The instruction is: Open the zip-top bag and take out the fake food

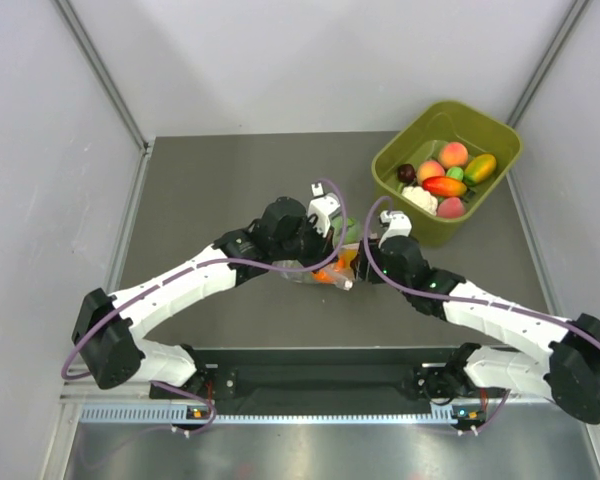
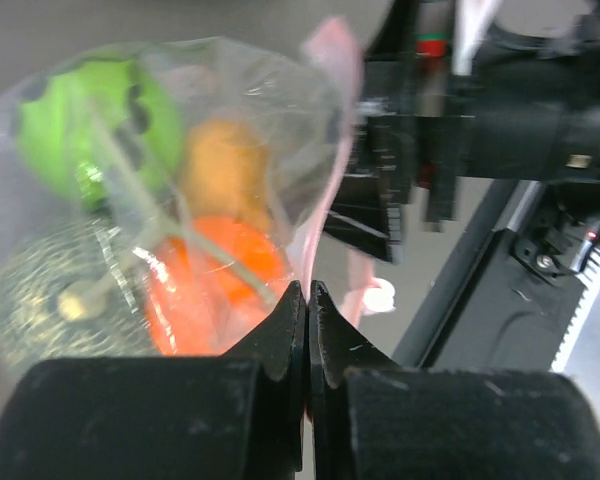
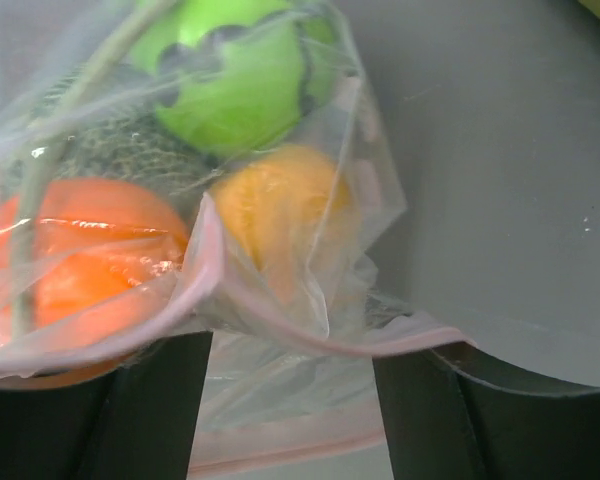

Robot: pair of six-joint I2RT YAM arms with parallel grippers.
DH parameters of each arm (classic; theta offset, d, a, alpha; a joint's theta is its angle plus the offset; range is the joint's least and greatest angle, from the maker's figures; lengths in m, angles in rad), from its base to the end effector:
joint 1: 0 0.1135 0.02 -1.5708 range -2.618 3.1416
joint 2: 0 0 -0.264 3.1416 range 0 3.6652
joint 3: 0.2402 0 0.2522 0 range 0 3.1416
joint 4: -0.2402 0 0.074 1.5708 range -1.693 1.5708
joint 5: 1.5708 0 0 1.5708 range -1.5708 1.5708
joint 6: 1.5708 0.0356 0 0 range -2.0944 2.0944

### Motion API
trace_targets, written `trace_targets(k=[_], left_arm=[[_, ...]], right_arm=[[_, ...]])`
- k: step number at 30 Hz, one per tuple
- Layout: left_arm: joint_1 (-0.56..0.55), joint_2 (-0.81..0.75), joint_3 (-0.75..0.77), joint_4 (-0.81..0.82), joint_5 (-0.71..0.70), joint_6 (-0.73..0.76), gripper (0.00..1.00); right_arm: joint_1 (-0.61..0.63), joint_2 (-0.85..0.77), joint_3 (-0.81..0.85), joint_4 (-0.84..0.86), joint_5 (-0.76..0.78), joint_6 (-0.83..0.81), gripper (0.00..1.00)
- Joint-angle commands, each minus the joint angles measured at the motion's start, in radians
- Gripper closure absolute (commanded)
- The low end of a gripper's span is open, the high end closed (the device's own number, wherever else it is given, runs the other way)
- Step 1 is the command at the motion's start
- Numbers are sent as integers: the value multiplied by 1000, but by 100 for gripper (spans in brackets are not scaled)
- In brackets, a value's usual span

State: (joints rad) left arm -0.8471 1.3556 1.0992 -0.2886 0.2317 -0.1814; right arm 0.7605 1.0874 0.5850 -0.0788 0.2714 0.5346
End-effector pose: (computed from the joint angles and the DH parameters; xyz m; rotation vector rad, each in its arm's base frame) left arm 0.1983 -0.2367 0.3110 0.8611 2.0464 -0.8382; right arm 0.1742 0.1526 0.2224 -0.0853 2.1630 0.4676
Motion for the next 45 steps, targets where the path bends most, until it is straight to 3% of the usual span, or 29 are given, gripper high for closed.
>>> trace_targets(k=[1,5,10,15,29,35,39,45], left_arm=[[2,2,1,72,90,-16,100],[2,16,-2,89,147,-24,100],[2,19,-7,109,204,-26,100],[2,5,-15,126,239,-20,100],[3,-21,-45,250,403,-64,100],[20,-65,-58,319,437,-85,100],[32,-84,-73,329,403,-79,100],[37,-101,-82,368,489,-99,100]], right_arm=[[-24,54,1,129,65,-5,37],[-30,77,12,197,-1,-24,33],[-32,-10,-60,335,-170,-42,27],[-33,-43,-67,363,-365,-74,27],[-17,49,-146,701,-547,36,30],[23,118,-149,738,-495,13,30],[36,155,-172,862,-546,63,31],[48,161,-159,742,-315,19,31]])
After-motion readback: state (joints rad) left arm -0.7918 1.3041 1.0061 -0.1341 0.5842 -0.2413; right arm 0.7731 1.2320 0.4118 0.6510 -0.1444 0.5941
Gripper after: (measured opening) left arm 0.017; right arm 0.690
